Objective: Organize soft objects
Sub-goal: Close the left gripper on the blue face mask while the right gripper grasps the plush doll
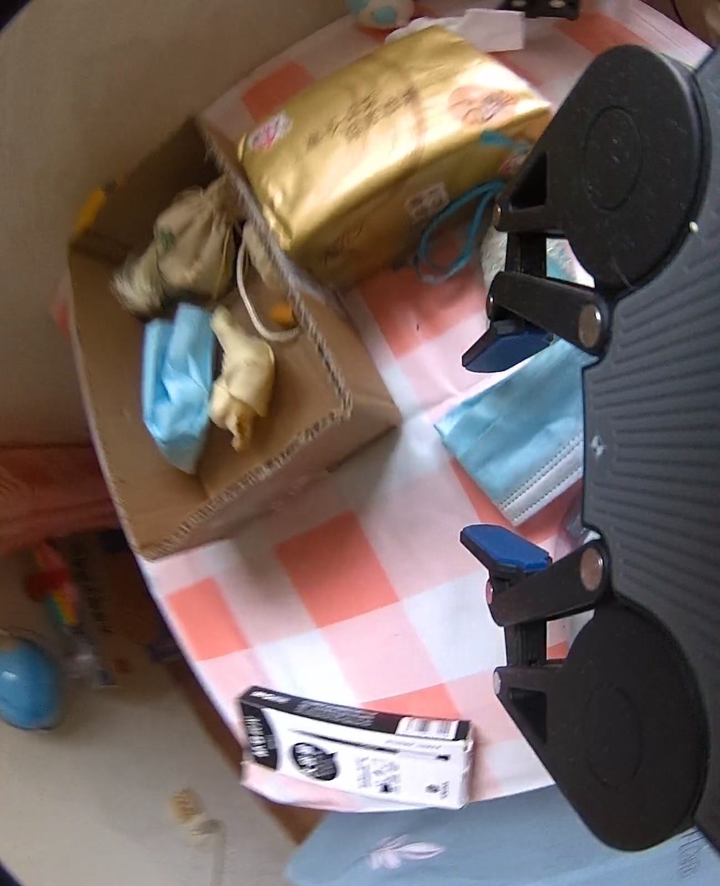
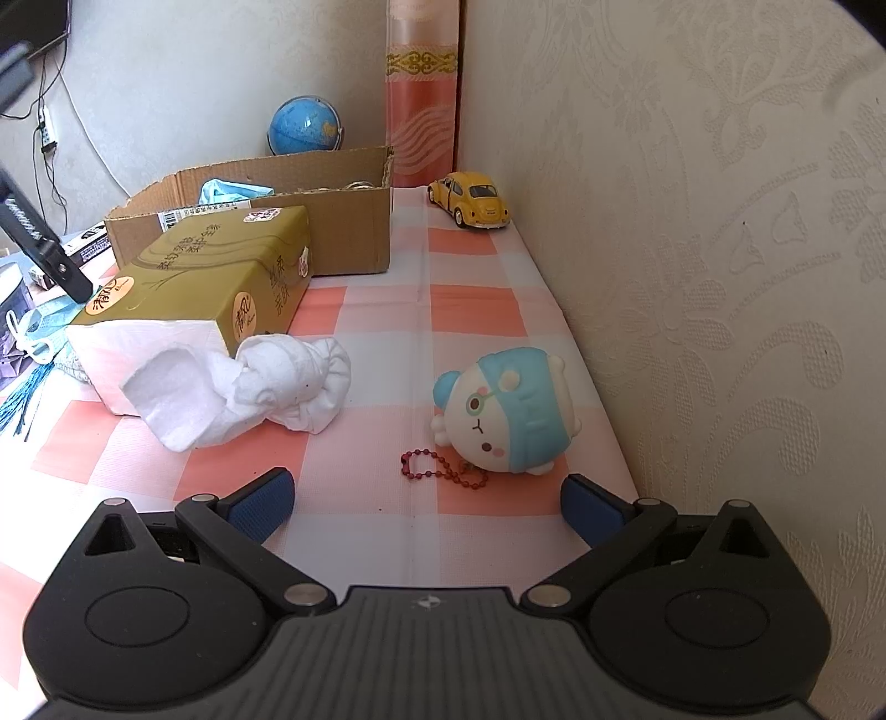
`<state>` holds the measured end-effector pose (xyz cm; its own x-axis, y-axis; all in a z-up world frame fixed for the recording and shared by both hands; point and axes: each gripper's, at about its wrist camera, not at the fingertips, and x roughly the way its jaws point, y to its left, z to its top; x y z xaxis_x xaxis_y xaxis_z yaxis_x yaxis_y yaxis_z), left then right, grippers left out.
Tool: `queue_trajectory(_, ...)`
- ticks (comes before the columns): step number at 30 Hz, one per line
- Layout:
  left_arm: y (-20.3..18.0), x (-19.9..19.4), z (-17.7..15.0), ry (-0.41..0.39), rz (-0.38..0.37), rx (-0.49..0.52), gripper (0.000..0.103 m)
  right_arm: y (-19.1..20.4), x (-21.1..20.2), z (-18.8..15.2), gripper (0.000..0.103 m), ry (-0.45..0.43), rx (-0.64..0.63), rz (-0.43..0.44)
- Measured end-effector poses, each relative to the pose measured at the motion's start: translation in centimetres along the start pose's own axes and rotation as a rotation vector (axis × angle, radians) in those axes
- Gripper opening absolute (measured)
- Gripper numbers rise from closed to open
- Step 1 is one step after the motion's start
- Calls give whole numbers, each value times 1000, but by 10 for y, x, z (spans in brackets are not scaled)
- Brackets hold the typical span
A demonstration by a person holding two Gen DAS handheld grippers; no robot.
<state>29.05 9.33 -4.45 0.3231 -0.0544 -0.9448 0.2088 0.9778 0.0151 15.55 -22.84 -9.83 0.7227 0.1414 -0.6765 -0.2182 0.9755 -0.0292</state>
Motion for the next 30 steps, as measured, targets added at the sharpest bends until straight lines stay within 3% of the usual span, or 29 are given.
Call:
queue_trajectory(8, -3, 23, 2, 89, -18, -8, 59, 0, 0, 0, 103, 0, -3, 4)
queue_trajectory(11, -9, 23, 0, 75, -36, 5, 50, -1, 0, 1, 103, 9, -3, 4)
queue_trajectory(16, -19, 18, -4, 56, -47, 34, 49, -2, 5, 8, 103, 31, -3, -7)
queue_trajectory(20, -25, 12, -4, 53, -15, 70, 51, -2, 9, 14, 103, 40, -19, -29)
queue_trajectory(24, -23, 4, -2, 67, -7, 75, 66, 1, 9, 15, 103, 32, -37, -34)
queue_trajectory(30, -21, 11, -3, 92, -20, 84, 66, 2, 9, 18, 103, 21, -34, -35)
